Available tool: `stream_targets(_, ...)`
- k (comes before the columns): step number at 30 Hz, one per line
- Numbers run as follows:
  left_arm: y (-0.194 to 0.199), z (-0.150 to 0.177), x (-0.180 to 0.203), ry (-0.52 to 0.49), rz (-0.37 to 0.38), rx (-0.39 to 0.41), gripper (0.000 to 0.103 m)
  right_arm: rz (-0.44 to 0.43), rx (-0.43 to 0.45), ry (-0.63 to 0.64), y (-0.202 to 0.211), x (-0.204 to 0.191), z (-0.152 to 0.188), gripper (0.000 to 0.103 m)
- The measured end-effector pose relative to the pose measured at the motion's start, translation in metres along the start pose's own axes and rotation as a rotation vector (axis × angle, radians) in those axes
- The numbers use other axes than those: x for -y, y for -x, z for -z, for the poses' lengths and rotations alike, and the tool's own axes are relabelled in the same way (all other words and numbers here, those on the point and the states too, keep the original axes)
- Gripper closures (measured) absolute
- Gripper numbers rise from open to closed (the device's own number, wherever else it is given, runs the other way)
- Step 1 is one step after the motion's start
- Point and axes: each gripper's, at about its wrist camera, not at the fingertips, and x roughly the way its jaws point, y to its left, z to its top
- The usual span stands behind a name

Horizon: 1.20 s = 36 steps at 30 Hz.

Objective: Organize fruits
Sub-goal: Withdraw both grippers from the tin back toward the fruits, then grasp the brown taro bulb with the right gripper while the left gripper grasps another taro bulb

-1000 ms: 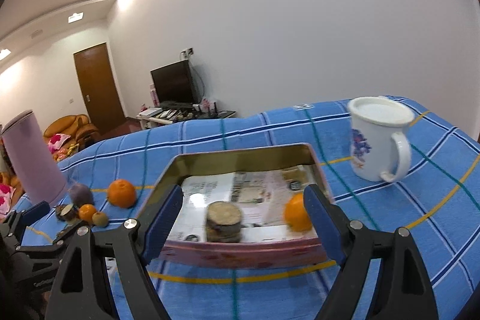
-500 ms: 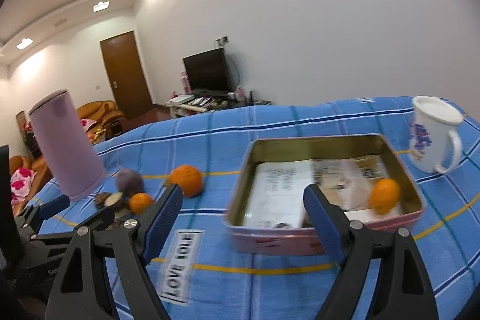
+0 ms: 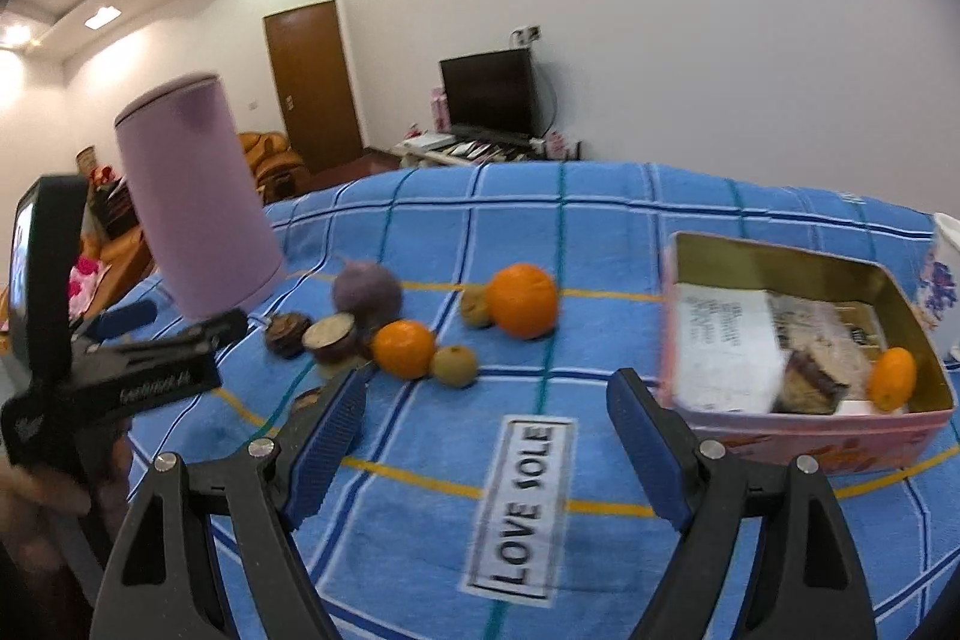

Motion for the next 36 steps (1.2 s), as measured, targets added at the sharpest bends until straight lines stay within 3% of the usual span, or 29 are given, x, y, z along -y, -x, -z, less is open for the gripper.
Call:
stream_targets(10,-0.019,0.007,-0.026,0.050,-0.003,-0.050,0.000,-0.065,-0.132,0.092,-0.037,-0.048,0.002,0.020)
stream_targets(12,-0.020,0.007,-0.027,0.042,-0.020,-0.051,0.000,-0.076,-0.159,0.120,-0.045,-0.059,0.001,0.031)
stream_targets(17,-0.023,0.008,-0.029,0.038,-0.017,-0.068,0.000,-0.108,-0.250,0.115,-0.068,-0.072,0.001,0.044)
stream_targets(25,-0.027,0.009,-0.027,0.024,-0.016,-0.088,0.000,-0.215,-0.310,0.065,-0.077,-0.069,0.002,0.051)
stream_targets(32,-0.029,0.009,-0.026,0.022,-0.023,-0.096,0.000,-0.197,-0.304,0.085,-0.075,-0.072,0.004,0.057)
stream_targets(36,-0.026,0.011,-0.024,0.026,-0.011,-0.090,0.000,-0.202,-0.235,0.038,-0.061,-0.055,0.001,0.057)
